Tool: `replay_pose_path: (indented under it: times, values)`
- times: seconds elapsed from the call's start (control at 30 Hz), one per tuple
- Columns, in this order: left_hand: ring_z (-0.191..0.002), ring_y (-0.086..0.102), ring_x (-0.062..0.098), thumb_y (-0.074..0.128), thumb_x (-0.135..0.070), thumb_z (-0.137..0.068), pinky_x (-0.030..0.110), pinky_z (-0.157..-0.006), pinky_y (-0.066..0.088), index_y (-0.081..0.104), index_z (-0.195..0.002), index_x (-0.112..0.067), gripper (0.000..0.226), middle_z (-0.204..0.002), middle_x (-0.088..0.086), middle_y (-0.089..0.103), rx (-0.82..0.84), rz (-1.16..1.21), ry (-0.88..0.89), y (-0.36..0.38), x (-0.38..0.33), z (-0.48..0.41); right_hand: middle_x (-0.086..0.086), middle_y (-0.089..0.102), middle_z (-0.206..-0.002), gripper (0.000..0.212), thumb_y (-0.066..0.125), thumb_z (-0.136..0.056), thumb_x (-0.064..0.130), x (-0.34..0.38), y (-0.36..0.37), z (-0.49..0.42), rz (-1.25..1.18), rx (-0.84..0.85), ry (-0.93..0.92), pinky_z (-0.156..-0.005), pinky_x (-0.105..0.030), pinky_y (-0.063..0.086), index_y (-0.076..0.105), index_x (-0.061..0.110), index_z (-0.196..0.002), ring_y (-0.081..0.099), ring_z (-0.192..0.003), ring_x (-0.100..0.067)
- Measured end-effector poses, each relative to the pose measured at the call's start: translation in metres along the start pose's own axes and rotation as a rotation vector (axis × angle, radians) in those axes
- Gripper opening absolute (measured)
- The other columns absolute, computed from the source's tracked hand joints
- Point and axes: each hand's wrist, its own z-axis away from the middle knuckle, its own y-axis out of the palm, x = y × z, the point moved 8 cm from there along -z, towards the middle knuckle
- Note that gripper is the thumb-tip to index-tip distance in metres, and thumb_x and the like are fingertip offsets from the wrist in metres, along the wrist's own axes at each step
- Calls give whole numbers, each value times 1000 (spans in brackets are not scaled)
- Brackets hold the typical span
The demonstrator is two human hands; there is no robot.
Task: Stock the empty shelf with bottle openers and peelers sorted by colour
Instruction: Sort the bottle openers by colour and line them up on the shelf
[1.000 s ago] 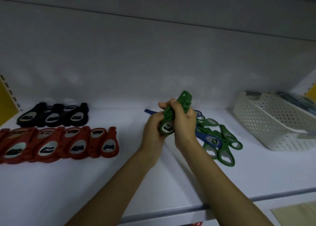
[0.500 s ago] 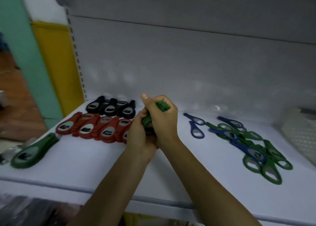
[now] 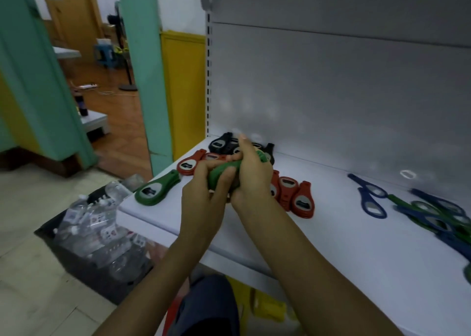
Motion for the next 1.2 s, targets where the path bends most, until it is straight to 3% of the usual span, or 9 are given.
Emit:
replay_pose_path:
  times: [0.07, 0.13, 0.3, 0.5, 0.67, 0.8, 0.9, 1.07, 1.2]
  values:
    - [-65, 60, 2, 52, -40, -92, 18, -52, 48, 53, -94, -23, 17, -73, -16, 60, 18, -104, 71, -5, 2, 2, 3, 56, -44, 26, 72, -83, 25, -12, 5, 0, -20, 15, 112, -45, -22, 50, 56, 11, -68, 55, -37, -10]
    - [-63, 61, 4, 51, -30, -93, 20, -50, 49, 51, -91, -26, 5, -79, -12, 61, 4, -49, 18, -15, 12, 0, -2, 61, -59, 23, 72, -82, 27, -21, 14, 1, 112, 156, 157, -58, -29, 54, 60, 10, -76, 61, -52, -15]
    - [-68, 70, 15, 51, -32, -88, 20, -53, 52, 55, -97, -20, 16, -92, 6, 67, 21, 335, -241, -39, 43, -10, -10, 72, -98, 13, 61, -90, 14, -9, 21, 7, 550, 578, -83, -87, -33, 55, 66, 8, -101, 69, -94, -25]
    - [-75, 63, -1, 53, -46, -89, 14, -60, 49, 58, -99, -25, 24, -88, -12, 64, 123, -7, -87, -53, 30, -27, -8, 75, -87, 14, 67, -85, 6, 14, 22, 10, 553, 500, -284, -67, -26, 58, 67, 5, -99, 73, -82, -24]
    - [-89, 59, 16, 33, -38, -97, 26, -65, 39, 61, -114, -15, 40, -103, 1, 66, 140, -573, 129, -95, 38, -32, -1, 73, -94, 26, 73, -81, 11, 19, 37, 37, 1091, 538, -917, -75, -22, 57, 67, 10, -107, 71, -83, -13]
    - [-95, 55, 24, 39, -24, -100, 38, -79, 43, 60, -118, -15, 29, -107, 5, 65, 349, -708, 143, -94, 71, -26, -5, 73, -81, 32, 82, -68, 16, -36, 58, 72, 1615, 724, -1521, -47, -22, 50, 73, 9, -97, 68, -61, -18]
    - [-97, 55, 25, 43, -25, -99, 38, -83, 42, 59, -123, -15, 31, -111, 5, 65, 349, -718, 139, -97, 80, -28, -9, 75, -90, 42, 90, -54, 16, -66, 59, 76, 1802, 842, -1763, -46, -22, 49, 76, 7, -92, 72, -73, -17]
    - [-96, 56, 28, 38, -29, -99, 38, -83, 41, 60, -122, -12, 36, -108, 9, 64, 325, -651, 145, -99, 80, -24, -19, 71, -102, 43, 80, -62, -2, -78, 60, 61, 1835, 1009, -1526, -41, -31, 53, 72, 1, -104, 72, -78, -30]
    - [-100, 49, 22, 26, -64, -89, 34, -83, 35, 52, -129, -15, 69, -113, 3, 58, 401, -678, 119, -99, 81, -20, -20, 68, -112, 35, 57, -81, 2, -79, 65, 51, 1774, 989, -1265, -57, -41, 58, 67, 2, -114, 70, -87, -36]
